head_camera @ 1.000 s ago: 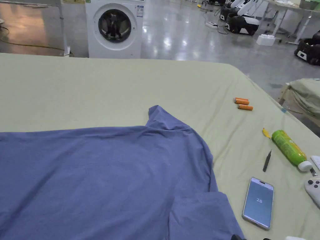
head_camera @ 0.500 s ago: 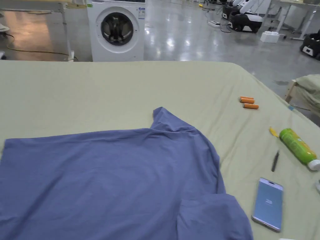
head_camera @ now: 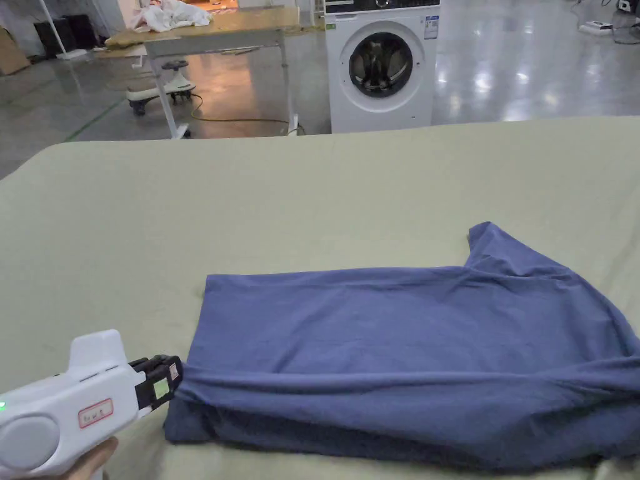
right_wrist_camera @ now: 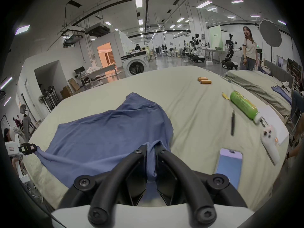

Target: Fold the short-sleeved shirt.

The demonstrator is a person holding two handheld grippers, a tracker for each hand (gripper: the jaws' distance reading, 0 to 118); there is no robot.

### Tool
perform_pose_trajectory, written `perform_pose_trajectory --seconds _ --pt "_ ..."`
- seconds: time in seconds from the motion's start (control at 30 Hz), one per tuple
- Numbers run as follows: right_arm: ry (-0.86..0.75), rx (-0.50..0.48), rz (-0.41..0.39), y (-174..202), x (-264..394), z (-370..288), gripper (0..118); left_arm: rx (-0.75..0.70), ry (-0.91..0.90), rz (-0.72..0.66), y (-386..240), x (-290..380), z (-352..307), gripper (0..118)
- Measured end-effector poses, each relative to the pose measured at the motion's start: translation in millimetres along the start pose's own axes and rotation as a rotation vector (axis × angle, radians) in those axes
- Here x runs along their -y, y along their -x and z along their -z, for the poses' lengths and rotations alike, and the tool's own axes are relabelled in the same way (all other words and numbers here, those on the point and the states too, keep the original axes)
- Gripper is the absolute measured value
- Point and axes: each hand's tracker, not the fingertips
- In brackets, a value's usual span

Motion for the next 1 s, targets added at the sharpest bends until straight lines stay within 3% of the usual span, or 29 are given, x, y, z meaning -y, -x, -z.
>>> perform_pose_trajectory --seconds 0.2,0.23,0.27,0.3,0.33,0.37,0.63,0.7,0.87,0.93,1.0 --pt "0.111 0.033 -0.015 2 -20 73 6 -0.04 0.055 -0.003 2 -30 58 7" --pt "0.132 0.043 -0.016 3 -21 81 7 -0.039 0.06 -0.011 3 -32 65 15" --pt "0.138 0.03 -0.014 2 -21 88 16 -0.037 0.053 -0.027 3 -33 68 27" --pt "0.155 0.027 -0.009 -1 -19 92 41 -0.041 0.045 -0.031 4 -35 70 56" --pt "0.169 0.052 -0.008 0 -18 96 60 -0.056 0.037 -0.029 3 -37 70 74" --pt "0.171 0.08 -0.016 -1 -16 95 65 -0.076 0.015 -0.021 0 -36 66 80" --pt "-0.038 0.009 0.025 2 0 8 64 -0.034 -0.244 0.2 -42 -11 -51 80" --pt "-0.068 -0.061 -0.022 12 9 -21 64 -0.005 -0.278 0.229 -57 -1 -84 80" --pt "-0.207 -0.173 -0.048 48 34 -89 62 0.014 -0.429 0.299 -93 36 -155 79" --pt "-0.24 -0.201 -0.074 63 45 -108 48 0.012 -0.409 0.296 -101 48 -167 77" --pt "-0.243 -0.195 -0.116 72 59 -116 28 0.002 -0.382 0.311 -109 63 -174 65"
